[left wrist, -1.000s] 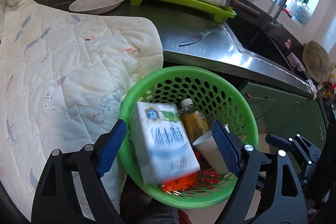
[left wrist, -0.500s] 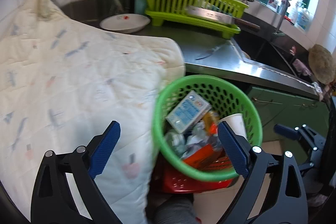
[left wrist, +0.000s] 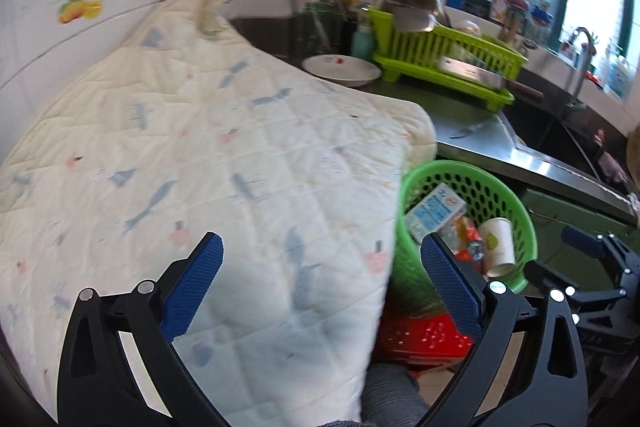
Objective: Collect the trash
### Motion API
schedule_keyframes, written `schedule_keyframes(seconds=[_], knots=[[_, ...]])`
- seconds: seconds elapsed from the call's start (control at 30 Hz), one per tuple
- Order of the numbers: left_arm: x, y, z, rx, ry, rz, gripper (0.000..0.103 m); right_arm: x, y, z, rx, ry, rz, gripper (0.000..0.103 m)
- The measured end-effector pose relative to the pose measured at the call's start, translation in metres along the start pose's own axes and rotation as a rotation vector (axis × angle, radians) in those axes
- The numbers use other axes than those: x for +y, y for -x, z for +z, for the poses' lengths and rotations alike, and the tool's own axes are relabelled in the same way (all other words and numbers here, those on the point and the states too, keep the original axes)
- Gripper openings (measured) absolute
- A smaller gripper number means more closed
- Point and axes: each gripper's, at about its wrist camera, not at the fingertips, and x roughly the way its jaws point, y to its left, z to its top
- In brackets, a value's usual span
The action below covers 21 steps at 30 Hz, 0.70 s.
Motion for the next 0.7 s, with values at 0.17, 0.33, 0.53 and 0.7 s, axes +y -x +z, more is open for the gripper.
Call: schedule_keyframes(seconds=[0.17,0.33,0.53,0.7], knots=[[0.024,0.025,-0.014,-0.032,0.027,0.069,0.098,0.021,0.011,0.002,-0.034,0.011,0.005,0.091],[0.047,0.048,-0.024,-0.064,0.079,0.118,0.098,0.032,0.021,0.003,-0.063,0.008,-0.001,0.092],[0.058,0.072,-0.032,-0.113,0.097,0.167,0.098,0.044,0.038,0.003,-0.109,0.007,-0.006,0.092],[0.059,0.085,-0.037,-0.144,0.105,0.193,0.098,0.053,0.050,0.002,-0.137,0.012,-0.006,0.092]])
